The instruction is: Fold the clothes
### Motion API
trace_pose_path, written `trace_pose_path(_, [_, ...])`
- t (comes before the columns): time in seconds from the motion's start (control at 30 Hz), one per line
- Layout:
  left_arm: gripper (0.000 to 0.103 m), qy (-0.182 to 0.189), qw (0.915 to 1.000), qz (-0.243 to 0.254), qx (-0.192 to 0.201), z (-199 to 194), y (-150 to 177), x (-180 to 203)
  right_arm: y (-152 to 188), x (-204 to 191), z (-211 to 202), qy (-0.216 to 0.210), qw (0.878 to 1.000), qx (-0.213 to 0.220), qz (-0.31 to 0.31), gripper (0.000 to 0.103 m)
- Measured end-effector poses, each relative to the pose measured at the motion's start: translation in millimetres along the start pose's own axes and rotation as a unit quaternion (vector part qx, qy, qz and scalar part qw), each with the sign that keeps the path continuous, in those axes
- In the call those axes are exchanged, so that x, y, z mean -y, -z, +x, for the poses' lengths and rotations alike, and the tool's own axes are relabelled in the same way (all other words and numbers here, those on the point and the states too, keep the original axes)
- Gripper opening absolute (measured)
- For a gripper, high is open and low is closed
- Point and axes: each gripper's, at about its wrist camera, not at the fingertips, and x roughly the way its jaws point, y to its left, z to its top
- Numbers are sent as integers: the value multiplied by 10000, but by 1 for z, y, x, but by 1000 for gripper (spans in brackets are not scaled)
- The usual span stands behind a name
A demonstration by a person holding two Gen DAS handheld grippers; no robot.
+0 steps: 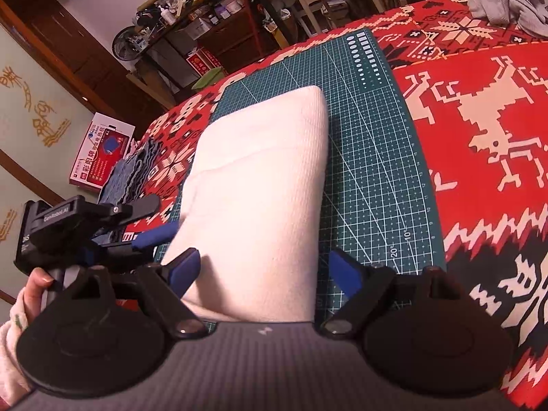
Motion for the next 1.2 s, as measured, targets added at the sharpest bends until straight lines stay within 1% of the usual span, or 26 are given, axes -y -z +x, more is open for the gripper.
trace_pose_path(0.07, [39,50,9999,-18,-149,5,1,1,0,0,1,-8,10000,-3,5,85])
trace_pose_path(0.17, [38,39,9997,2,-255,7,2,2,1,0,2,-20,10000,-7,13,85])
trace_pose_path(0.37, [38,621,9969,-390,-302,1,2,-2,1,-1,3,-46,10000,-10,20,85])
trace_pose_path(0.43, [38,595,9966,-351,-439,1,3,-3,1,-2,3,-52,10000,-16,12,85])
trace_pose_path(0.5, [37,352,9977,-244,-531,0,5,-3,0,-2,4,-49,10000,-19,9,85])
trace_pose_path(0.53, [37,297,9976,-262,-564,0,6,-6,0,-2,4,-51,10000,-20,10,85])
trace_pose_path(0.63, [36,344,9964,-411,-654,1,10,-12,0,-2,4,-48,10000,-22,21,85])
trace_pose_path(0.67, [31,282,9966,-350,-684,2,12,-11,1,-2,4,-47,10000,-23,24,85])
trace_pose_path(0.7, [14,211,9968,-281,-714,3,14,-10,1,-2,4,-44,10000,-26,23,85])
trace_pose_path(0.73, [4,49,9974,-188,-689,3,16,-7,1,-2,4,-39,10000,-31,19,85])
trace_pose_path(0.8, [4,-293,9976,3,-628,2,19,-1,1,-2,5,-31,10000,-40,12,85])
trace_pose_path(0.93, [4,-344,9991,45,-254,-18,23,7,2,-2,6,-14,10000,-59,-3,85])
trace_pose_path(1.0, [4,-436,9989,140,-134,-28,27,11,2,-3,6,-5,10000,-69,-11,85])
trace_pose_path(1.1, [4,-802,9960,324,-202,-31,33,11,2,-3,7,8,10000,-83,-22,85])
trace_pose_path(1.2, [5,-794,9966,139,-190,-34,34,3,3,-5,8,58,9999,-90,-112,85])
